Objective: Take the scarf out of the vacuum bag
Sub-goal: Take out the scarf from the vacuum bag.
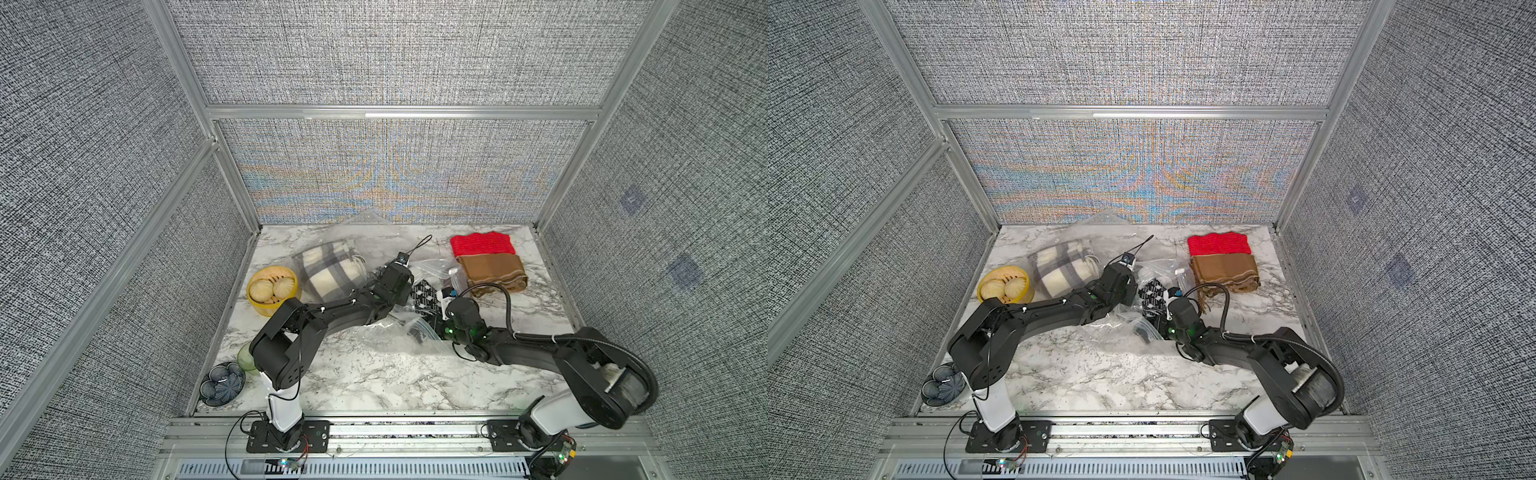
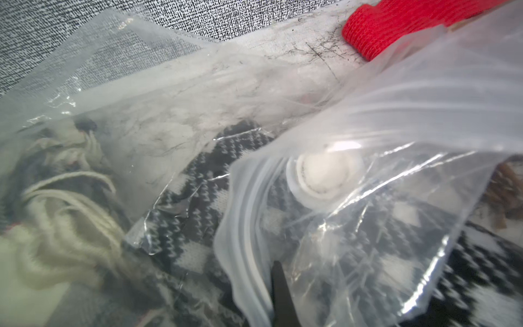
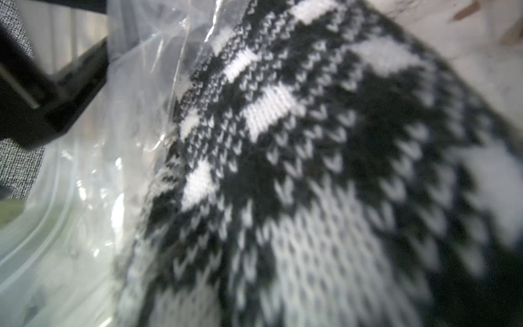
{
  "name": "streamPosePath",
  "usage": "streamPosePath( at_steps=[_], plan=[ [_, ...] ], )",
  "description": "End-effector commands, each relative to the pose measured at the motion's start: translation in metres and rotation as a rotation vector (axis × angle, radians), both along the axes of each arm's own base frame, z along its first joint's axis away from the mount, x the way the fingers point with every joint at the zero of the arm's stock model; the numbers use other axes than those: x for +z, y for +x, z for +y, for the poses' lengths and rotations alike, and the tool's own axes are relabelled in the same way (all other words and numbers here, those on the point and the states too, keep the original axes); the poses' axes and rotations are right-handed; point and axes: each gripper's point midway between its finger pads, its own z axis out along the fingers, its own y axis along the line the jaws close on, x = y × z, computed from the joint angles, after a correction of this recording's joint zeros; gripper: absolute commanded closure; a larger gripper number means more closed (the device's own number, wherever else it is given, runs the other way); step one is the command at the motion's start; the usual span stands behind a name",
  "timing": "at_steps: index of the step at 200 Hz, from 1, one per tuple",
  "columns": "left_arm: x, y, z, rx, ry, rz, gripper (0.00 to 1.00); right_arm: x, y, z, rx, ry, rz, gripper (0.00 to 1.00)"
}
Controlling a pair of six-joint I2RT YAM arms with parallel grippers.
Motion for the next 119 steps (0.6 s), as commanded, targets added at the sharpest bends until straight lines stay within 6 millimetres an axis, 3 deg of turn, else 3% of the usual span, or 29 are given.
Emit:
streamPosePath(
  at_steps=[1,42,84,119],
  plan=[
    [0.004,0.007,0.004,0.031,0.015,-0.028,1.00,-0.014,-0.029,-0.016,0.036,-0.060,0.077,1.00],
    [0.002,0.005,0.001,0.020,-0.016,-0.017,1.00,-0.003,-0.058,-0.048,0.040,-0.171,0.117,1.00],
    [-0.005,-0.010,-0.010,-0.023,-0.099,0.072,1.00,0.014,-0.070,-0.074,-0.008,-0.285,0.181,1.00],
    [-0.013,-0.003,0.003,0.048,-0.044,0.065,1.00,0.021,-0.083,-0.084,-0.029,-0.335,0.278,1.00]
  ],
)
